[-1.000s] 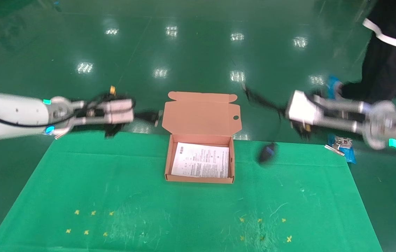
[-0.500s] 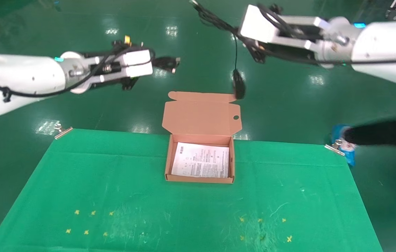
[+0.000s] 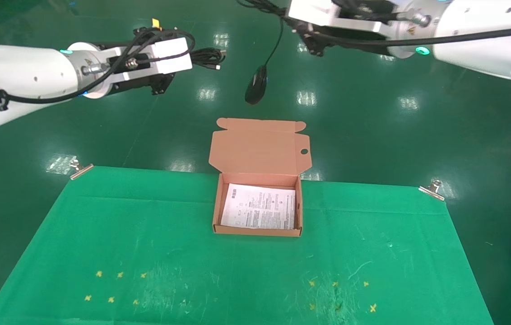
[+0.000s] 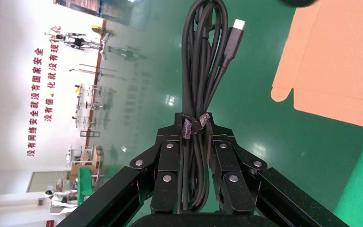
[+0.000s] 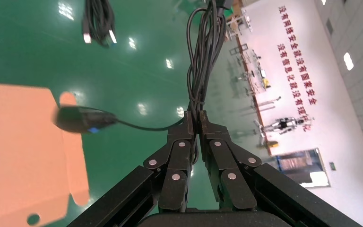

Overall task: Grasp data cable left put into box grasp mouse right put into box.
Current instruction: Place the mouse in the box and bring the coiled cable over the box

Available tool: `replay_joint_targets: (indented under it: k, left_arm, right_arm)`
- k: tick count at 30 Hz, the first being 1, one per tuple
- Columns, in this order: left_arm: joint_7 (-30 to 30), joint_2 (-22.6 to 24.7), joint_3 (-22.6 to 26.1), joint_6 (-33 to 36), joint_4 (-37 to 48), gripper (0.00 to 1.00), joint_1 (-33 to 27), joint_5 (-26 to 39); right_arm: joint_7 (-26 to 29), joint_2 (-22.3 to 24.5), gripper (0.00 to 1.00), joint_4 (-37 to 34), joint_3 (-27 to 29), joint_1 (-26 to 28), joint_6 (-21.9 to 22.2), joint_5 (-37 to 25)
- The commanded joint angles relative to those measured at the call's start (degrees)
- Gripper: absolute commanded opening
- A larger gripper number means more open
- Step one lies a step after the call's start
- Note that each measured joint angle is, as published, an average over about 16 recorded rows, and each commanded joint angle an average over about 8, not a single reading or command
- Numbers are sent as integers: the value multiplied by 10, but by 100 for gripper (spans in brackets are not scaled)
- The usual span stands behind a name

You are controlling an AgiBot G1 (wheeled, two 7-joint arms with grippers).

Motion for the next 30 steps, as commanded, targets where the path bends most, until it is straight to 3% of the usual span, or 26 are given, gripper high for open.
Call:
replay_joint_targets:
  k: [1,14,30]
  left_arm:
    - [-1,0,0,0,2,0,0,2]
    - [-13,2,15,5,26,0,21,49]
    - [-102,1,32,77,42,0,40,177]
  right_arm:
    - [0,-5,0,0,-1,0,-1,1]
    - [-25,-27,0,-44,-17,-47,-1,6]
    - [-66,-80,0,-108,-23,-104,-5,41]
